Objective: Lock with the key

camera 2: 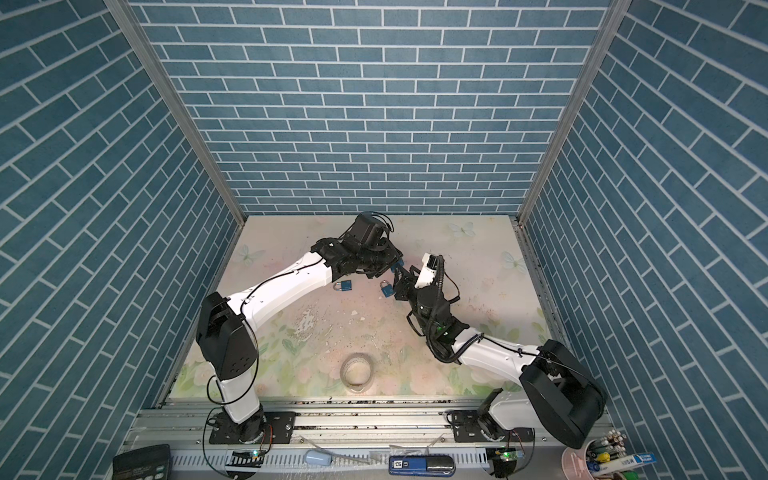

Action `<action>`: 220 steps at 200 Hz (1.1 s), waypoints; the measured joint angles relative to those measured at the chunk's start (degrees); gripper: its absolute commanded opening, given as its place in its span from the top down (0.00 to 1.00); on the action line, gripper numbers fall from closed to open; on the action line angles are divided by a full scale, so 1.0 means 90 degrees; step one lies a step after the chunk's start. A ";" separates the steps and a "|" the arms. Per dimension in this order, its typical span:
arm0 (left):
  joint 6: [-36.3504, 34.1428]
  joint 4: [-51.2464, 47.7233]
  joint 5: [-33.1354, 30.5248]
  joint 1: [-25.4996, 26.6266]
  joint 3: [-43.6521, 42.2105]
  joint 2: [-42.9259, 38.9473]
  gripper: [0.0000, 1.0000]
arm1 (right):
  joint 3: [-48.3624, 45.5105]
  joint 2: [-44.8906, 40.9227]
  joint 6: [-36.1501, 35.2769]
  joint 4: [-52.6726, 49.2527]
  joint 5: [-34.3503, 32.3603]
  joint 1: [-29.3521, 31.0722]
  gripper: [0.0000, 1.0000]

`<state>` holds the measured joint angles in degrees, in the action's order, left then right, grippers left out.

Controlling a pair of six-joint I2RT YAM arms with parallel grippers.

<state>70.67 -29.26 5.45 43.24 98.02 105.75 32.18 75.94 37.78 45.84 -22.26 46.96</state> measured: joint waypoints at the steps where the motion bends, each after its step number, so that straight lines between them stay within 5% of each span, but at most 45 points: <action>1: 0.0005 0.0002 0.0000 0.0000 0.0000 -0.0002 0.86 | 0.0000 0.0002 -0.0005 0.0007 -0.0002 0.0000 0.49; 220: 0.0410 0.0435 0.0078 -0.0017 -0.0311 -0.0287 0.87 | 0.0253 0.0658 -0.0415 0.0971 -0.0068 -0.0019 0.64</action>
<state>74.37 -25.34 6.15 43.09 95.22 103.18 34.46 81.87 34.04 54.59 -22.87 46.78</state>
